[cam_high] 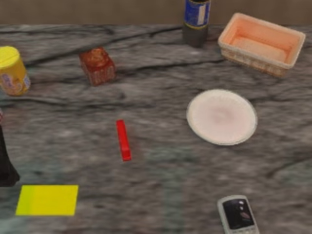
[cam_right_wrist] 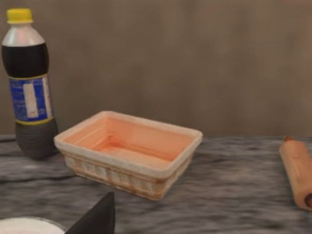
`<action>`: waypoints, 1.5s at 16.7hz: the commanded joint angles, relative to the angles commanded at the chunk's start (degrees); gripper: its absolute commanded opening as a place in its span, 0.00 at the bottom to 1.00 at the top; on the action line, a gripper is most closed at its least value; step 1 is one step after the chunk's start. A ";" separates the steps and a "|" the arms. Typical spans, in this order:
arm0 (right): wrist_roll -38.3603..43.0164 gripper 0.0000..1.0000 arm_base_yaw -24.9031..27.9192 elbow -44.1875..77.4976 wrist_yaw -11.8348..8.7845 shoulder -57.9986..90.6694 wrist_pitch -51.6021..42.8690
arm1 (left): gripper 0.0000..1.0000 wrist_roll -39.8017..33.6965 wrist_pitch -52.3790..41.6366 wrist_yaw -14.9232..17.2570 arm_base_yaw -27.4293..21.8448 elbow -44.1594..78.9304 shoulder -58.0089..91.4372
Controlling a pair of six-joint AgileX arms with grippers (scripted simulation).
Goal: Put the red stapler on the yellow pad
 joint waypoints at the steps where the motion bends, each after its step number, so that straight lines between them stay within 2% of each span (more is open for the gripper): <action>1: 0.00 1.00 0.00 0.00 0.00 0.00 0.00 | 1.00 0.00 0.00 0.00 0.00 0.00 0.00; 5: 0.00 1.00 0.00 0.00 0.00 0.00 0.00 | 1.00 -1.56 -2.55 0.14 -1.19 3.50 3.53; 9: 0.00 1.00 0.00 0.00 0.00 0.00 0.00 | 1.00 -6.67 -11.15 0.12 -4.67 16.31 16.76; 19: 0.00 1.00 0.00 0.00 0.00 0.00 0.00 | 1.00 -25.32 -45.21 -0.12 -17.75 65.47 79.27; 25: 0.00 1.00 0.00 0.00 0.00 0.00 0.00 | 1.00 -35.02 -62.37 -0.02 -24.67 90.53 108.77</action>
